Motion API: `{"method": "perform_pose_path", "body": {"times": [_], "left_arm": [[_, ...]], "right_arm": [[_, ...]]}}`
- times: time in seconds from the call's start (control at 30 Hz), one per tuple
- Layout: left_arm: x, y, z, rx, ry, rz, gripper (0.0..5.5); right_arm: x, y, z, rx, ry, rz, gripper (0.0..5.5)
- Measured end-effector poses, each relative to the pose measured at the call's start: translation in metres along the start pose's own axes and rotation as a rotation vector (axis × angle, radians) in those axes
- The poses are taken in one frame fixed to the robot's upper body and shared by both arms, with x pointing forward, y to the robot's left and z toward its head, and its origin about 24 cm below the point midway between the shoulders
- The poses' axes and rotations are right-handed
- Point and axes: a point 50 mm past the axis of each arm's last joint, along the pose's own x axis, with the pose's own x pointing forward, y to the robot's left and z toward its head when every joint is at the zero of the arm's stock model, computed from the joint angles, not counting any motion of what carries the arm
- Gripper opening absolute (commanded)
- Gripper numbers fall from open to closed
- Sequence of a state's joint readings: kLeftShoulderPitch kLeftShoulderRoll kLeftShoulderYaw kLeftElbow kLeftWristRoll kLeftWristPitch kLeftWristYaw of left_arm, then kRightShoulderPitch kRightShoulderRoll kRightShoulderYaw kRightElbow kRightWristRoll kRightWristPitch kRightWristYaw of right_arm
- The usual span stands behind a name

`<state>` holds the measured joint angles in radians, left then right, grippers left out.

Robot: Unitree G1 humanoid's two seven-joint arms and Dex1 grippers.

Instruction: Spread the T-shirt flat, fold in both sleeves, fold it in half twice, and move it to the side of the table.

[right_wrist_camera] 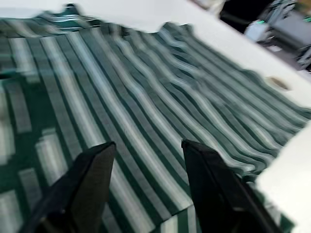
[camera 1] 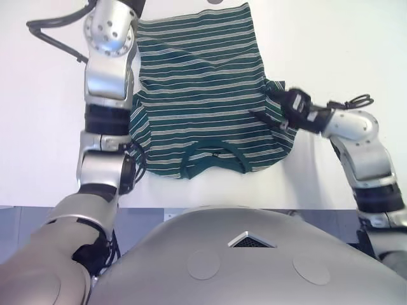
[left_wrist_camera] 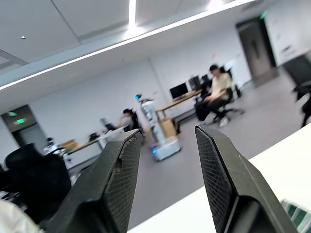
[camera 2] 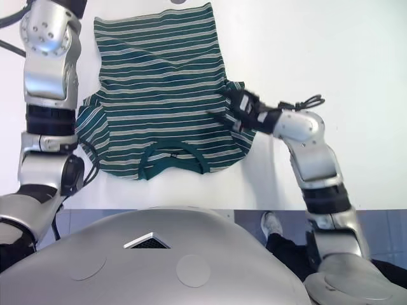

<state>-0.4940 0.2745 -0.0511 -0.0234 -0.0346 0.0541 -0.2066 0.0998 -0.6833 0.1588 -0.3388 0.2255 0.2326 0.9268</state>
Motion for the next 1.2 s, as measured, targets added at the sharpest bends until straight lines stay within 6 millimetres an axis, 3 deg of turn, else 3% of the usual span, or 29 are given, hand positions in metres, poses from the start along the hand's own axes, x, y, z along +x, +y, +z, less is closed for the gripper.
{"method": "perform_pose_path", "body": {"times": [0.1, 0.17, 0.23, 0.37, 0.53, 0.67, 0.77, 0.9, 0.97, 1.07, 1.13, 1.2], "left_arm": [[-0.024, -0.007, 0.015, -0.046, -0.019, -0.031, 2.00], [-0.036, -0.010, 0.011, -0.066, 0.031, -0.036, 2.00], [-0.037, -0.009, 0.011, -0.071, 0.046, -0.031, 2.00], [-0.042, -0.010, 0.010, -0.070, 0.063, -0.028, 2.00], [-0.048, -0.010, 0.006, -0.058, 0.088, -0.015, 2.00], [-0.050, -0.011, 0.004, -0.058, 0.096, -0.014, 2.00], [-0.049, -0.011, 0.005, -0.057, 0.095, -0.018, 2.00], [-0.049, -0.016, 0.005, -0.059, 0.094, -0.035, 2.00], [-0.047, -0.017, 0.004, -0.060, 0.094, -0.040, 2.00], [-0.042, -0.021, 0.006, -0.066, 0.081, -0.055, 2.00], [-0.036, -0.022, 0.010, -0.066, 0.063, -0.073, 2.00], [-0.033, -0.024, 0.011, -0.067, 0.058, -0.090, 2.00]], "right_arm": [[-0.023, 0.017, -0.009, 0.078, 0.095, 0.102, 2.54], [-0.032, 0.037, -0.041, 0.201, 0.194, 0.138, 2.54], [-0.035, 0.046, -0.048, 0.203, 0.193, 0.155, 2.54], [-0.049, 0.068, -0.054, 0.269, 0.176, 0.180, 2.54], [-0.062, 0.090, -0.046, 0.420, 0.215, 0.253, 2.54], [-0.057, 0.051, -0.028, 0.477, 0.229, 0.185, 2.54], [-0.084, 0.011, 0.018, 0.343, 0.165, 0.118, 2.54], [-0.098, -0.013, 0.046, 0.219, 0.095, 0.134, 2.54], [-0.079, -0.036, 0.045, 0.120, 0.044, 0.003, 2.54], [-0.030, -0.060, 0.031, 0.101, 0.006, -0.169, 2.54], [0.014, -0.055, 0.007, 0.144, 0.031, -0.191, 2.54], [0.041, -0.044, -0.020, 0.183, 0.103, -0.180, 2.54]]}}
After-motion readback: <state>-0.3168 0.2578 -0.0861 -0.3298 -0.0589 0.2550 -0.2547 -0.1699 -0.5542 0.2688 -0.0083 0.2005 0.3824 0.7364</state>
